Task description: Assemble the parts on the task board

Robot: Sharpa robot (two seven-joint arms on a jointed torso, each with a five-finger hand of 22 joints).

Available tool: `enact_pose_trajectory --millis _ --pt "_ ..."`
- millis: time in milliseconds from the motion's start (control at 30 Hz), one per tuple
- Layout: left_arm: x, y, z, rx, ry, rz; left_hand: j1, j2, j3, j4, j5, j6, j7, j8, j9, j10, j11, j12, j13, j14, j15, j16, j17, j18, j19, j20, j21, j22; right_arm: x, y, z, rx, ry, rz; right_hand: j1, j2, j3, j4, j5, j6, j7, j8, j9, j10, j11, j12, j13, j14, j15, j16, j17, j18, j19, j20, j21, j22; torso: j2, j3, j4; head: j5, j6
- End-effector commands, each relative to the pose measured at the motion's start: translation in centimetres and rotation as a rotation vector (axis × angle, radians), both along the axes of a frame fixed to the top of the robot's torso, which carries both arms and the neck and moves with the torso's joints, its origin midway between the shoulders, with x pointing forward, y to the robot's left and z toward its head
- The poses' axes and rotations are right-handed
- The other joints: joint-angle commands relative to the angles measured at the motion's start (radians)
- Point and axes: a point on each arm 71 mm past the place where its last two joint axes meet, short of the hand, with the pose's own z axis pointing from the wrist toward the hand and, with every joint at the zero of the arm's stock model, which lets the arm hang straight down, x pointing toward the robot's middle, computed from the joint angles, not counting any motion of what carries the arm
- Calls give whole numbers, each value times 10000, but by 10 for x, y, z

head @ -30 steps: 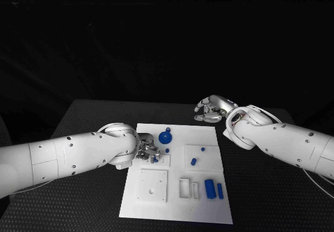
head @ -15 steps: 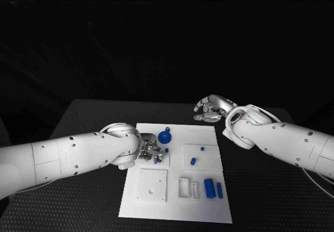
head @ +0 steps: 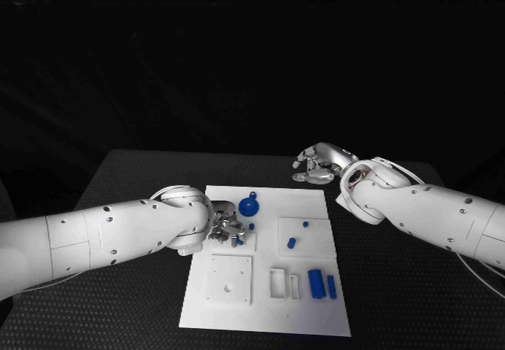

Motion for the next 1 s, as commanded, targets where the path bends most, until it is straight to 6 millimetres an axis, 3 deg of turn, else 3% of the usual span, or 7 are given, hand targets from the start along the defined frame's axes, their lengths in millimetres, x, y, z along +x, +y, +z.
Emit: enact_pose_trajectory --millis 33,400,1000 --pt "-2 4 -5 303 83 -55 231 83 37 18 87 751 -699 2 17 -342 -399 13 -11 520 -621 44 -15 179 -60 -1512 64 -19 0 1 0 -22 52 131 0 65 -18 41 61 460 158 59 11 -499 74 3 -11 -19 -37 -57 8 431 12 39 -18 11 -5 -6 3 2 8" --pt "0 9 -5 305 26 86 452 -15 33 -26 377 834 -721 27 89 -332 -416 39 -19 530 -623 89 -38 182 -84 -1503 130 -74 -1 2 0 -8 49 156 -8 66 -24 44 67 459 158 58 11 -499 74 4 -12 -18 -37 -57 9 431 13 39 -19 12 -2 -7 5 18 -1" --pt "1 16 -5 266 32 321 523 -48 11 -70 546 896 -742 50 135 -314 -436 85 -6 556 -627 141 -39 182 -92 -1498 175 -110 -1 2 0 -9 55 154 -15 70 -32 45 74 463 157 60 12 -499 74 6 -15 -18 -38 -57 10 431 13 38 -19 13 -7 -2 8 33 15"
